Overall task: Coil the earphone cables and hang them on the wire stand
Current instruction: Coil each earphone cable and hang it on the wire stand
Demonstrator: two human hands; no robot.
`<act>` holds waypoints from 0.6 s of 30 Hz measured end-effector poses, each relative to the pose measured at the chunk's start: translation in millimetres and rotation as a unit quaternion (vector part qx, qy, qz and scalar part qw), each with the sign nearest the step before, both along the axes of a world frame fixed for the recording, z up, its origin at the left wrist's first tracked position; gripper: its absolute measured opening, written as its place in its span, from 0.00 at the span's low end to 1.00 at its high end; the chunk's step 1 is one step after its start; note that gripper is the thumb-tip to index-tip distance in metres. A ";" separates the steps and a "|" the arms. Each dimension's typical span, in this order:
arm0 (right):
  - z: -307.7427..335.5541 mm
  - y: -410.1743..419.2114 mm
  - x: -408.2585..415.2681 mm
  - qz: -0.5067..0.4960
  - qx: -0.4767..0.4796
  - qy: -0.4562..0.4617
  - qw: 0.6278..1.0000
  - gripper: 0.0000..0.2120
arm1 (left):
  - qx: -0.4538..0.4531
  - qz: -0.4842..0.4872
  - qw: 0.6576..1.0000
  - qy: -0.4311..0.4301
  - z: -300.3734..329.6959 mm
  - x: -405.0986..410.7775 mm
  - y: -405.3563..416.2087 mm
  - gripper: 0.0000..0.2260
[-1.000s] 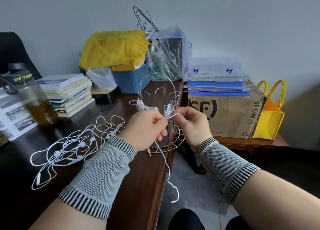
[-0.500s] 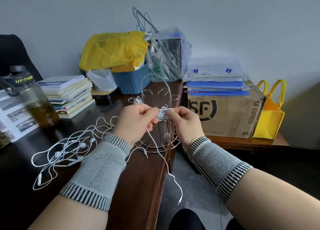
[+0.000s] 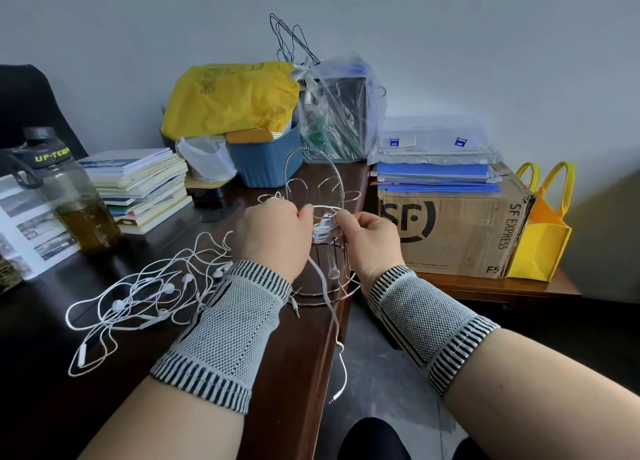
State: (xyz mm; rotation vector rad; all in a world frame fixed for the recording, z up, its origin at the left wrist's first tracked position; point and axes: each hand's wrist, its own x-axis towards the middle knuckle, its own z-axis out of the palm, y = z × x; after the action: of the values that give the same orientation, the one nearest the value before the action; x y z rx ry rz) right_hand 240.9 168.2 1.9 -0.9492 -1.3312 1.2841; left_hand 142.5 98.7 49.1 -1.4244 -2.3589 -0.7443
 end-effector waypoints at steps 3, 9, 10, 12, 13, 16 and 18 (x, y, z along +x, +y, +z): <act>1.9 0.6 -3.7 -0.018 -0.009 -0.010 1.000 0.15 | -0.018 0.016 0.999 0.045 -1.0 0.7 0.3 0.24; 5.5 1.1 -5.3 -0.044 -0.020 -0.038 0.998 0.17 | -0.054 0.016 0.998 0.026 -4.9 -7.8 5.3 0.22; 5.6 1.3 -5.0 -0.048 -0.019 -0.044 0.998 0.17 | -0.060 0.007 0.998 0.026 -6.5 -8.7 4.0 0.22; 5.6 1.5 -4.6 -0.059 -0.013 -0.054 0.997 0.17 | -0.059 -0.020 0.998 0.019 -10.0 -9.2 -0.6 0.22; 5.8 2.5 -4.1 -0.066 -0.010 -0.055 0.996 0.17 | -0.051 -0.036 0.998 0.009 -11.5 -8.9 -2.7 0.21; 5.3 4.4 -3.3 -0.078 -0.009 -0.059 0.995 0.17 | -0.038 -0.067 0.996 -0.033 -14.1 -6.1 -6.6 0.18; 5.3 4.9 -3.5 -0.079 -0.005 -0.064 0.995 0.17 | -0.041 -0.071 0.995 -0.049 -14.6 -5.7 -4.6 0.17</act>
State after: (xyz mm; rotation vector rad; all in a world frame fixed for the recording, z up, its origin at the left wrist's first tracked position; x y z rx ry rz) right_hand 237.5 173.1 7.2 -1.1370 -1.3210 1.1258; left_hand 136.8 94.1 34.5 -1.6392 -2.4071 -0.7787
